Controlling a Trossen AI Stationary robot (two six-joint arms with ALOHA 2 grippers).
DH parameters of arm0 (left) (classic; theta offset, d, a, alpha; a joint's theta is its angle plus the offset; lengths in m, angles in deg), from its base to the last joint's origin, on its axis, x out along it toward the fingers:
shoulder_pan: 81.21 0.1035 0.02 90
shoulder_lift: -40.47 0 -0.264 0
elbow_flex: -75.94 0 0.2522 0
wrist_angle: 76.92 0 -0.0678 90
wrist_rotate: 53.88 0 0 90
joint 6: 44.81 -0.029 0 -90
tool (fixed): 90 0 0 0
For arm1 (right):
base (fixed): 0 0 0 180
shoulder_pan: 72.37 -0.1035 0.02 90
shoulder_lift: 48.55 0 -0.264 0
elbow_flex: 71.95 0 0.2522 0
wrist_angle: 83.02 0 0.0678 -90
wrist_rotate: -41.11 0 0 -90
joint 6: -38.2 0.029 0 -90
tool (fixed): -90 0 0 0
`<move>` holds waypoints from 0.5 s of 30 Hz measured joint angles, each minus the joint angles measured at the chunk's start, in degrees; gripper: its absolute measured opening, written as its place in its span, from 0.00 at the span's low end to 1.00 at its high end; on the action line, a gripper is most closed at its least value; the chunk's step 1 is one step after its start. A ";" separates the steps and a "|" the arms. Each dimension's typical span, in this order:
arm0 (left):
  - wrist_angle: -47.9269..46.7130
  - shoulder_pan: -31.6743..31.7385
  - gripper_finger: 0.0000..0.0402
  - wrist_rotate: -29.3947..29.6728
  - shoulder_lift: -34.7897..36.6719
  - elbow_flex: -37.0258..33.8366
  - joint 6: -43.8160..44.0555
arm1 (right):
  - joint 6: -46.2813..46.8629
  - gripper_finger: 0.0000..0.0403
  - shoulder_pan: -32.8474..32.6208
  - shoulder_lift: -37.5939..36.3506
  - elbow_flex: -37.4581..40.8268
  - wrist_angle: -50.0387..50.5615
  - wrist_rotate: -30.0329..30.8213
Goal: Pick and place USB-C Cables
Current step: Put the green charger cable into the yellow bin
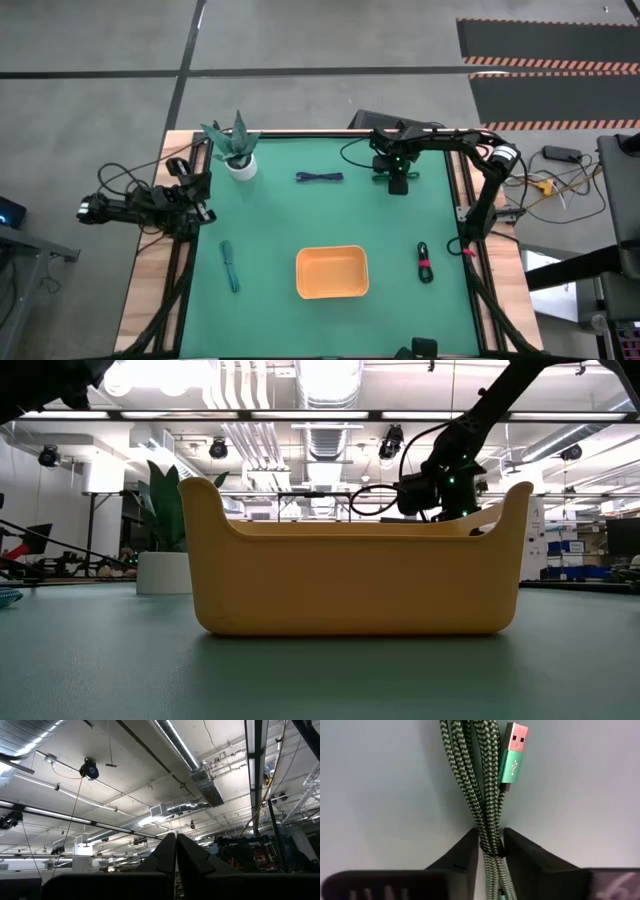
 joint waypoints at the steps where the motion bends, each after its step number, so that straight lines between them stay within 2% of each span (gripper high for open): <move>1: -0.02 0.01 0.00 0.02 -0.02 0.00 0.00 | 0.04 0.16 -0.02 0.00 0.00 0.00 0.00; 6: -0.04 0.00 0.00 0.01 0.00 0.00 -0.02 | 0.86 0.06 0.00 -0.04 0.00 -0.13 -0.44; 15: -0.22 0.00 0.00 0.02 0.00 0.00 -0.02 | 3.10 0.06 0.00 -0.17 0.00 -0.26 -0.77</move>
